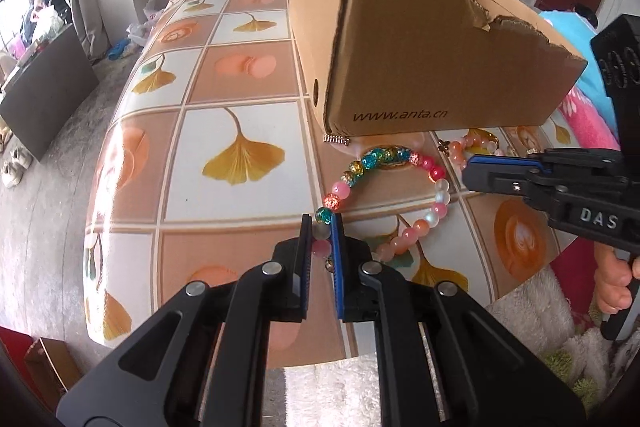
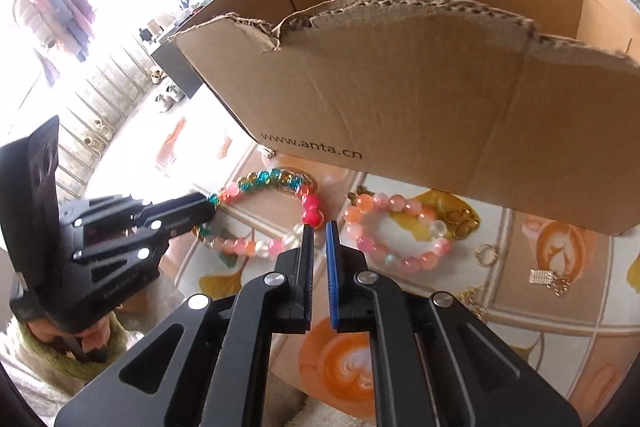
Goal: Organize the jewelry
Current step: 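Lift the beaded bracelet with both grippers and lower it into the box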
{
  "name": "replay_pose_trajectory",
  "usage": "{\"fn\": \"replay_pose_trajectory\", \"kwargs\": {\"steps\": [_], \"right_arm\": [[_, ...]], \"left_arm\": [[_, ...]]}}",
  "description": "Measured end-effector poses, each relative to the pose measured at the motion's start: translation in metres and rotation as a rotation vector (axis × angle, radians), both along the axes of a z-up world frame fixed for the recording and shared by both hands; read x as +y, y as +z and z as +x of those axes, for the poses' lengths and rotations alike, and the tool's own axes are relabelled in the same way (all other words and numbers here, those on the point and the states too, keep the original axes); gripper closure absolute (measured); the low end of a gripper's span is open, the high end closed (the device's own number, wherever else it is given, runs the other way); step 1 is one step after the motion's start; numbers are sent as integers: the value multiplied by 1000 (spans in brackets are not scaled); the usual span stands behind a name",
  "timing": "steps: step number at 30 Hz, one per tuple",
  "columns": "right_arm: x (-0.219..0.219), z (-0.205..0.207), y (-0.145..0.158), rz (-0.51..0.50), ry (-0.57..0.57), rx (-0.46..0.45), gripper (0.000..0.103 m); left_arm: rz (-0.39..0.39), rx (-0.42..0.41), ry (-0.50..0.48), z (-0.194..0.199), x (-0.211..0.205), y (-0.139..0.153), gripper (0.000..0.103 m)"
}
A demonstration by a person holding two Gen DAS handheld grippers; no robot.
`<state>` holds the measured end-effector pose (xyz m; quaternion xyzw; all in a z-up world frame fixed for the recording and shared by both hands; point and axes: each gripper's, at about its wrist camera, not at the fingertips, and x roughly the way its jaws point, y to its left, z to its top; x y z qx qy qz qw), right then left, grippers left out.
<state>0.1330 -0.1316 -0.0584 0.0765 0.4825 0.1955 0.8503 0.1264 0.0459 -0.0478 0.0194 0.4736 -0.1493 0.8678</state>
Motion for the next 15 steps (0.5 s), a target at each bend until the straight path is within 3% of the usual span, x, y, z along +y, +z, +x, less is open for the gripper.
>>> {"fn": "replay_pose_trajectory", "kwargs": {"steps": [2, 4, 6, 15], "right_arm": [[7, 5, 1, -4, 5, -1, 95], [14, 10, 1, -25, 16, -10, 83], [21, 9, 0, -49, 29, -14, 77], [46, 15, -3, -188, 72, -40, 78]], "left_arm": [[-13, 4, 3, 1, 2, 0, 95], [-28, 10, 4, 5, 4, -1, 95], [-38, 16, -2, 5, 4, 0, 94], [-53, 38, -21, 10, 5, -2, 93]]}}
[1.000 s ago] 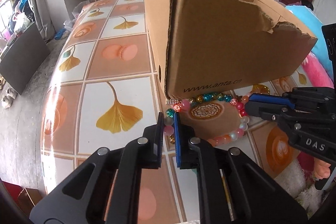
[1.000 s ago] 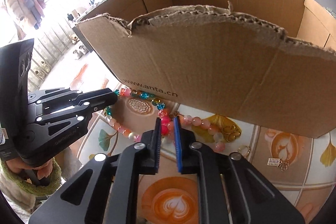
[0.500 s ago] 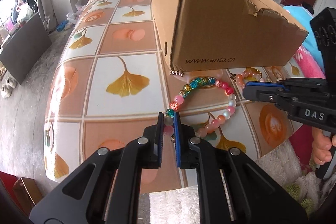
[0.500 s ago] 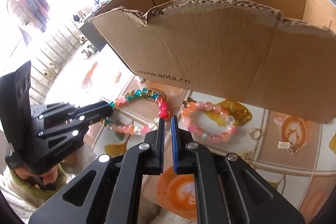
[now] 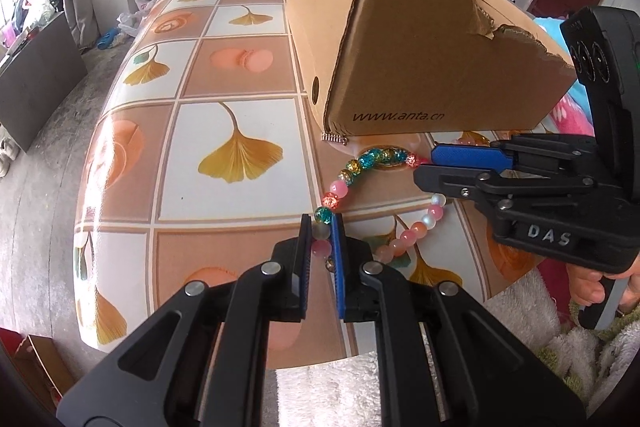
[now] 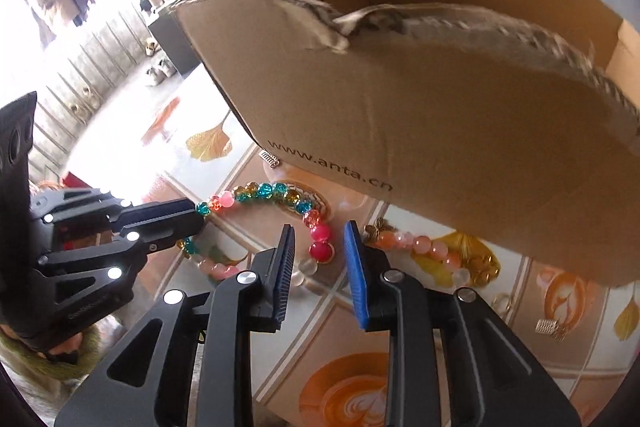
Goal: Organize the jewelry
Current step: 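Lift the beaded bracelet with both grippers and lower it into the box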
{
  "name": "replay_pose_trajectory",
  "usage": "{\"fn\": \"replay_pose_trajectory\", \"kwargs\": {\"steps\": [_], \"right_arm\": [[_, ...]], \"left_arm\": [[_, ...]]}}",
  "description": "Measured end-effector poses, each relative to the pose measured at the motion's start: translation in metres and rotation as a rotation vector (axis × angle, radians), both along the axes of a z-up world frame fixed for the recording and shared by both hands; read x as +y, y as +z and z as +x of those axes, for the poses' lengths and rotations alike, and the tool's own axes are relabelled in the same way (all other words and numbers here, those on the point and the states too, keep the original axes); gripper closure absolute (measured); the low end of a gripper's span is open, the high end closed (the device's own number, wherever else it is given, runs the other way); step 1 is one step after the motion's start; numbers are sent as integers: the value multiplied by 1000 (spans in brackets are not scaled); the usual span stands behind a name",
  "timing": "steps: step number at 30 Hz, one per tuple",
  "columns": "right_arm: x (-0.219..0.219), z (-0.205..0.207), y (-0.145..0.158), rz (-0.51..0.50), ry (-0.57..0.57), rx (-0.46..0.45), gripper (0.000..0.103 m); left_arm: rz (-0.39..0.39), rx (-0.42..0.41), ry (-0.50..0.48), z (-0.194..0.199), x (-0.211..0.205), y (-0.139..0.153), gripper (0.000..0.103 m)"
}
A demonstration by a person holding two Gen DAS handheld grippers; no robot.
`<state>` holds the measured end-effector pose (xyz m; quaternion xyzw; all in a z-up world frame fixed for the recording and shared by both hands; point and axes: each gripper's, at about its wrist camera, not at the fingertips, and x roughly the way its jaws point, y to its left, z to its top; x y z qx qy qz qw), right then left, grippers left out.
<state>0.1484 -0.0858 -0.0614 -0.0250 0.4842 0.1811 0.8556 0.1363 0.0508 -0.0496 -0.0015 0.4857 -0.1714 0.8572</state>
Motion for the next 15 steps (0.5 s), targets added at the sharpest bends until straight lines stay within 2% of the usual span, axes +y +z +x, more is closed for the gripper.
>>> {"fn": "replay_pose_trajectory", "kwargs": {"steps": [3, 4, 11, 15], "right_arm": [[12, 4, 0, -45, 13, -19, 91], [13, 4, 0, -39, 12, -21, 93], [4, -1, 4, 6, 2, -40, 93], [-6, -21, 25, 16, 4, -96, 93]], "left_arm": [[2, 6, -3, 2, -1, 0, 92], [10, 2, -5, 2, -2, 0, 92], [86, -60, -9, -2, -11, 2, 95], [99, -105, 0, -10, -9, 19, 95]]}}
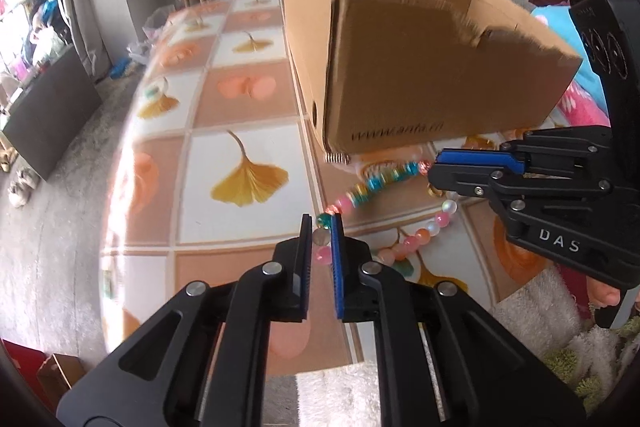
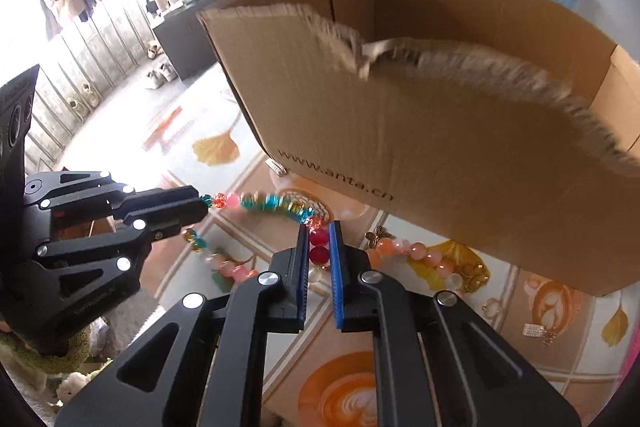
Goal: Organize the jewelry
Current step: 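Lift the beaded bracelet with both grippers and lower it into the box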
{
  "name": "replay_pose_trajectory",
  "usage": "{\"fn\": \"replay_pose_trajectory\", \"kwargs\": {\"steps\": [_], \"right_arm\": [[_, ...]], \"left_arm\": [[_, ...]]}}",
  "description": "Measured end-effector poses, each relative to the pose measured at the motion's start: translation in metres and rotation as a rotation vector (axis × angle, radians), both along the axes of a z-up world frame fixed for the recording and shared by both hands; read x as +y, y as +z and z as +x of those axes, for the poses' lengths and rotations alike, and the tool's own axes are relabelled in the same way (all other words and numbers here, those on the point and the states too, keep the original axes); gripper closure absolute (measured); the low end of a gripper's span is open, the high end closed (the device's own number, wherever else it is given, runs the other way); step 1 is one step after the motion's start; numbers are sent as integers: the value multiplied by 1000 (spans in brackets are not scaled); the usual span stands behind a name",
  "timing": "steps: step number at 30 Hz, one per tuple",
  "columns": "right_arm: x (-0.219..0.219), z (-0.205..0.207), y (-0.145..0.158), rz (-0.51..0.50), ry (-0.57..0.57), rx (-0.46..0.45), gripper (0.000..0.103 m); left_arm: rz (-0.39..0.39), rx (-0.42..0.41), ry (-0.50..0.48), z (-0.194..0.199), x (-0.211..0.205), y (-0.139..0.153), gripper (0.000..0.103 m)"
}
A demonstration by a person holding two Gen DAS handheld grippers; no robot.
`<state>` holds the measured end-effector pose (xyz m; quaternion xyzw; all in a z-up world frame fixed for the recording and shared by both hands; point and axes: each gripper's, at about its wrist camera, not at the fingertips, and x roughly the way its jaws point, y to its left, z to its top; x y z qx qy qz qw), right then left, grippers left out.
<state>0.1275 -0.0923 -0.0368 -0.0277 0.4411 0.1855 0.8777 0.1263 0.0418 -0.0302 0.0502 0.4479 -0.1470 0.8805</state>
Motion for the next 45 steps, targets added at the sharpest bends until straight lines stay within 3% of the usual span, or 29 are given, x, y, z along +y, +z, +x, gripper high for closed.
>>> {"fn": "replay_pose_trajectory", "kwargs": {"steps": [5, 9, 12, 14, 19, 22, 27, 32, 39, 42, 45], "right_arm": [[-7, -31, 49, 34, 25, -123, 93], [-19, -46, 105, 52, 42, -291, 93], [-33, -37, 136, 32, 46, -367, 93], [-46, -19, 150, 30, 49, -367, 93], [-82, 63, 145, 78, 44, -146, 93], [-94, 108, 117, 124, 48, 44, 93], [-90, 143, 70, 102, 83, 267, 93], [-77, 160, 31, 75, 122, 455, 93], [-64, 168, 13, 67, 137, 536, 92], [-68, 171, 15, 93, 128, 516, 92], [-76, 171, 26, 120, 107, 467, 92]], "left_arm": [[24, -164, -9, -23, -3, 64, 95], [38, -327, -54, -27, -13, 117, 95], [48, -424, -102, -13, -27, 149, 95], [35, -436, -137, 5, -39, 161, 95], [26, -315, -207, 70, -64, 157, 95], [61, -156, -245, 116, -79, 127, 95], [125, 20, -281, 147, -95, 84, 95], [249, 86, -348, 155, -109, 59, 95], [325, 118, -383, 158, -112, 45, 94], [321, 110, -378, 156, -107, 49, 93], [307, 78, -355, 154, -102, 59, 83]]}}
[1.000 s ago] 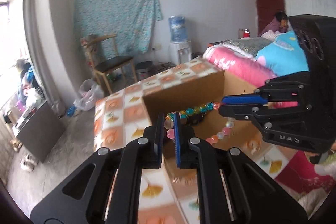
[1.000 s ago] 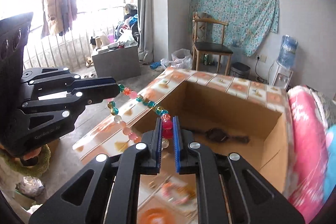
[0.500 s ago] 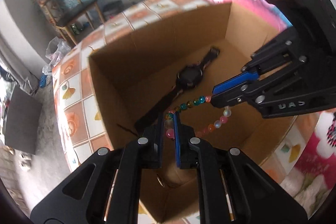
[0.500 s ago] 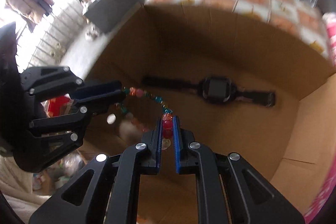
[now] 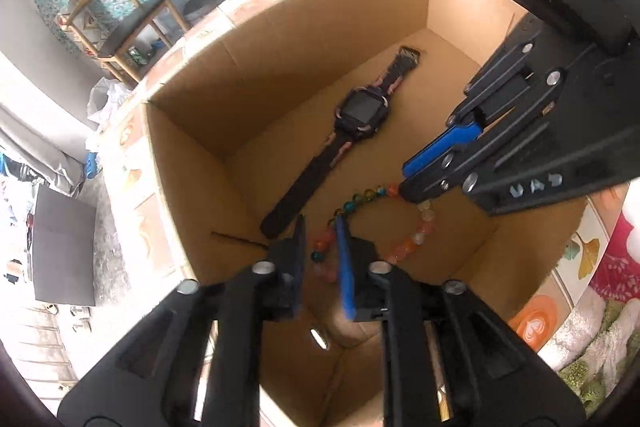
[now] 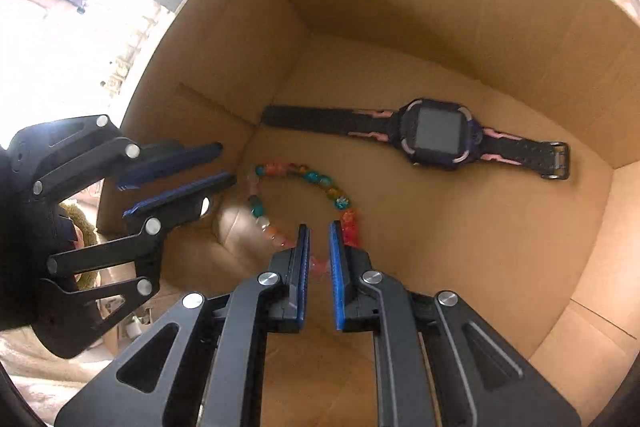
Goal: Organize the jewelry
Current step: 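Lift the beaded bracelet with both grippers and lower it into the box, then open both grippers to release the bracelet beside the smartwatch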
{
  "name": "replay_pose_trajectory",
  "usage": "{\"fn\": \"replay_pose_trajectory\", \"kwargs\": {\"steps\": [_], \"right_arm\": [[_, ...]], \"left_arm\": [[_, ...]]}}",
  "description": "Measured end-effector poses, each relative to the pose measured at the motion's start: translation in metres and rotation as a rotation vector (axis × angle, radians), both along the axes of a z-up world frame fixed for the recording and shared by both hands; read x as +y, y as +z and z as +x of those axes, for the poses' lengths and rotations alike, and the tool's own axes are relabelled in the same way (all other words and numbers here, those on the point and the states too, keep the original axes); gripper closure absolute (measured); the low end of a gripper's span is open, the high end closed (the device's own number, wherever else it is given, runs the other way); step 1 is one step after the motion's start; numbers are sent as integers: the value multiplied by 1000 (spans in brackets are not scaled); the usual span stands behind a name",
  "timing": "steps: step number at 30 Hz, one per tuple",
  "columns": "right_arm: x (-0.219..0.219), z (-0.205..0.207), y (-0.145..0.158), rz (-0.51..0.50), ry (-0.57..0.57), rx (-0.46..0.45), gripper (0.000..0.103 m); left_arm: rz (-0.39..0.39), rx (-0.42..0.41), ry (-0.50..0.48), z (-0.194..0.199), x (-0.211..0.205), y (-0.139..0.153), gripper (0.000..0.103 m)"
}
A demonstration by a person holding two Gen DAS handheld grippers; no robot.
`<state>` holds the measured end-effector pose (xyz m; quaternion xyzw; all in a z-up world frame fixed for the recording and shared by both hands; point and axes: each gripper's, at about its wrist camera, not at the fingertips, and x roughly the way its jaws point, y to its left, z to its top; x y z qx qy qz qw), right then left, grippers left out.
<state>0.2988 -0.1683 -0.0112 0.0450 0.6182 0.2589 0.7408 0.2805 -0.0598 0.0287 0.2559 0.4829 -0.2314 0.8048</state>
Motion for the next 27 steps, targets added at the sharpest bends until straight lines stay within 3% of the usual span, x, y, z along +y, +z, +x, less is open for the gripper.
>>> {"fn": "replay_pose_trajectory", "kwargs": {"steps": [4, 6, 11, 16, 20, 23, 27], "right_arm": [[-18, -21, 33, 85, -52, -114, 92], [-30, -35, 53, 127, -83, -200, 91], [-61, -96, 98, 253, -174, -415, 73], [-82, -160, 105, 323, -266, -536, 67], [-92, -196, 85, 366, -323, -538, 66], [-91, -212, 55, 376, -360, -475, 66], [-85, -200, 13, 359, -397, -329, 66]], "left_arm": [[-78, -79, 30, -14, 12, 27, 75], [-131, -140, 61, -29, 26, 48, 64], [-243, -244, 121, -72, 54, 82, 47], [-291, -344, 169, -122, 71, 87, 33], [-329, -344, 220, -145, 79, 65, 31], [-376, -300, 254, -153, 83, 42, 31], [-376, -254, 266, -146, 73, 9, 33]]}}
